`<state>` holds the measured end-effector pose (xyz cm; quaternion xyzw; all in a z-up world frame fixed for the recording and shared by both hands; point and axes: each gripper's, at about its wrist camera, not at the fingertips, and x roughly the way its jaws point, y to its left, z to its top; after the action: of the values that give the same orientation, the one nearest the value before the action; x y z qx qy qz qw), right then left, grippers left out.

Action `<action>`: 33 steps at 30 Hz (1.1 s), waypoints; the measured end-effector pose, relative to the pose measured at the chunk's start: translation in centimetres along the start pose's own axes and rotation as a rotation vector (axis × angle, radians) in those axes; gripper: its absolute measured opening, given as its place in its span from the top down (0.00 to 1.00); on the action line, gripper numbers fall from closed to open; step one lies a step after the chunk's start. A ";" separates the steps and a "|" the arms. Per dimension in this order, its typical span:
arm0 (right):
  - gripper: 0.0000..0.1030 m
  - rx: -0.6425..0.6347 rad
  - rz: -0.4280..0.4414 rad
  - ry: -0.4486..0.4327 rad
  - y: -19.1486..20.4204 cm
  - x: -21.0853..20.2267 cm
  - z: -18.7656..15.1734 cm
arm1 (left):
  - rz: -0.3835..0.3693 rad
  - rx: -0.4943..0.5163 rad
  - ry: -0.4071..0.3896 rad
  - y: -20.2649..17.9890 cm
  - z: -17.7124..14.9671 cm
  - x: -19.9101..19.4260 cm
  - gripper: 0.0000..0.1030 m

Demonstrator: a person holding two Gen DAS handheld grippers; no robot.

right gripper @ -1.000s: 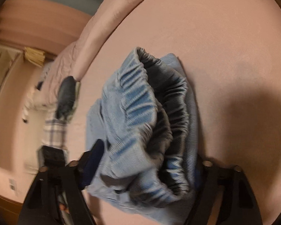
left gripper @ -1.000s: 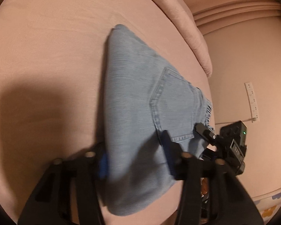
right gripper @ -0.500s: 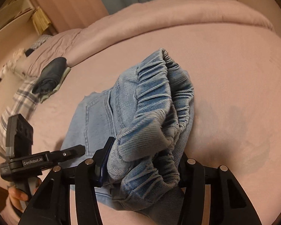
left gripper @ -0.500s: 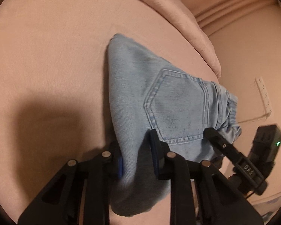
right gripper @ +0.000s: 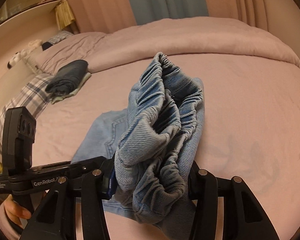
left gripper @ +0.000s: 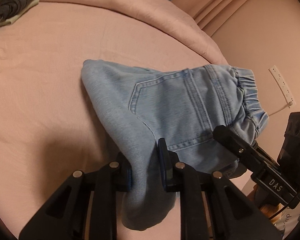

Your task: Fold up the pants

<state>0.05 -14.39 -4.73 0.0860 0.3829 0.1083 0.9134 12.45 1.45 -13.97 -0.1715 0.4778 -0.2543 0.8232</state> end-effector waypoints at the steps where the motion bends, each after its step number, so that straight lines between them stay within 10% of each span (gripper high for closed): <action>1: 0.49 -0.005 0.006 -0.003 -0.1 -0.2 -0.1 | 0.004 0.004 -0.007 0.0 0.2 -0.1 0.83; 33: 0.49 -0.071 0.067 -0.087 3.6 3.4 6.0 | 0.068 0.046 -0.111 1.3 4.7 -0.6 0.83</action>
<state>6.17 -10.48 -2.00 0.0711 0.3354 0.1483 0.9276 16.62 3.03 -11.99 -0.1502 0.4308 -0.2270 0.8604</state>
